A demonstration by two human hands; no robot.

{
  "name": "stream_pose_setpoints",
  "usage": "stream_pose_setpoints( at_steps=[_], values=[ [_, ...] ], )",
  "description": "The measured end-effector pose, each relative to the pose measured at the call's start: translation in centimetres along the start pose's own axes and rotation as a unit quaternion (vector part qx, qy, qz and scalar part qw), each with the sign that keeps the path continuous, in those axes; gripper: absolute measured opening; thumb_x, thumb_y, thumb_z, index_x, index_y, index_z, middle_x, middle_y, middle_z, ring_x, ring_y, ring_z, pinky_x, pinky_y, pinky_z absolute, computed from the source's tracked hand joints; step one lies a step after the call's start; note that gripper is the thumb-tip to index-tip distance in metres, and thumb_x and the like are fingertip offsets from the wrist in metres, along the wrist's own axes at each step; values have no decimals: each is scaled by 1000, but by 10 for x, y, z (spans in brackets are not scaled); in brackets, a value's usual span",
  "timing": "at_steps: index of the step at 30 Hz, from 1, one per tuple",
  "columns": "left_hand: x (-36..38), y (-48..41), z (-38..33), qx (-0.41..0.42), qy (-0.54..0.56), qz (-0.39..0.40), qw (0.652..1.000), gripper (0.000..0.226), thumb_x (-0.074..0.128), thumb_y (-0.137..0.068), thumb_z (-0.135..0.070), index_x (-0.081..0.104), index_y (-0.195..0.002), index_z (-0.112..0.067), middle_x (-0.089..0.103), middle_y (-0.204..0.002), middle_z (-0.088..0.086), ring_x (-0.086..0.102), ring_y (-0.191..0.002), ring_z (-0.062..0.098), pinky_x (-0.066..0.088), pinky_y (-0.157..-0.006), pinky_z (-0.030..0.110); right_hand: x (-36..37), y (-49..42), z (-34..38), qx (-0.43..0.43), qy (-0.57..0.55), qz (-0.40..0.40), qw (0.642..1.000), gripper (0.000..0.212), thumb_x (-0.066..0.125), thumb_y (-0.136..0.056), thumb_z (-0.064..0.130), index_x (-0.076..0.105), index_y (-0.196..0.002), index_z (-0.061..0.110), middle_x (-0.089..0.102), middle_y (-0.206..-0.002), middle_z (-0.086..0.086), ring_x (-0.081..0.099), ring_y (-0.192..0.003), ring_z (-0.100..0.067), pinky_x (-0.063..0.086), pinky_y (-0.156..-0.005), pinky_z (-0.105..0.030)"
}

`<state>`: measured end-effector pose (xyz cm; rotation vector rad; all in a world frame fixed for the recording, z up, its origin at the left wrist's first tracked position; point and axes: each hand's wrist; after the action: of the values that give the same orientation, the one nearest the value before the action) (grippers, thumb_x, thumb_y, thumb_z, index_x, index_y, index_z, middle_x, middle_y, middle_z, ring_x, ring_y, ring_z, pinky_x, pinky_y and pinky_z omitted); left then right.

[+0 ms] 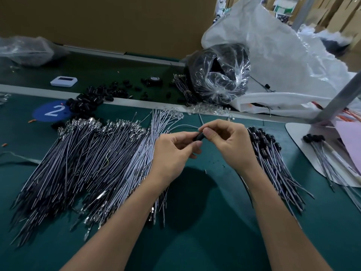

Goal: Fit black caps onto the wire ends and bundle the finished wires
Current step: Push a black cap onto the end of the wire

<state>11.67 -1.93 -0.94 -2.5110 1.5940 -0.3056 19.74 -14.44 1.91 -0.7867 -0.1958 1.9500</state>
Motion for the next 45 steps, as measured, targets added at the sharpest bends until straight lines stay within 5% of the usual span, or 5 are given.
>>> stream_pose_setpoints(
  at_steps=[14,28,34,43,45],
  values=[
    [-2,5,0,14,-11,81,997,28,69,-82,6,73,-88,-21,74,-70,0,73,-65,17,58,-60,23,-11,9,-12,132,-254,71,955,19,70,-76,15,54,-68,8,58,-56,-2,53,-52,-7,40,-53,-17],
    [-6,6,5,36,-11,101,994,27,68,-84,5,74,-90,-21,75,-74,1,73,-66,18,60,-63,27,-7,12,-15,173,-326,103,924,19,68,-75,10,59,-60,17,62,-59,-9,53,-51,-13,40,-51,-18],
    [1,-3,-2,15,55,74,996,21,67,-85,4,72,-97,-12,76,-76,4,73,-68,17,58,-62,23,8,13,-4,120,-301,-3,946,13,70,-81,22,63,-74,15,62,-70,-10,51,-61,-19,40,-59,-31],
    [-4,-2,-7,3,59,18,998,50,58,-82,-50,62,-112,-10,75,-76,10,72,-66,25,57,-56,30,-37,10,9,155,-458,-34,875,19,52,-89,26,59,-91,9,69,-74,-3,63,-64,-12,54,-62,-23],
    [-4,-2,-7,6,49,12,999,48,56,-84,-50,66,-105,-8,74,-74,10,71,-64,26,56,-58,33,-74,8,7,167,-413,-58,894,23,55,-89,30,60,-93,7,67,-71,1,61,-62,-8,51,-56,-19]
  ],
)
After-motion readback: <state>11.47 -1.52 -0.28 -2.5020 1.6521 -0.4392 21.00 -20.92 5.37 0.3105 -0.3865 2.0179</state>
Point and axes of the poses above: each hand's wrist, its own y-axis away from the middle knuckle, its own x-axis out of the palm, z = x × y
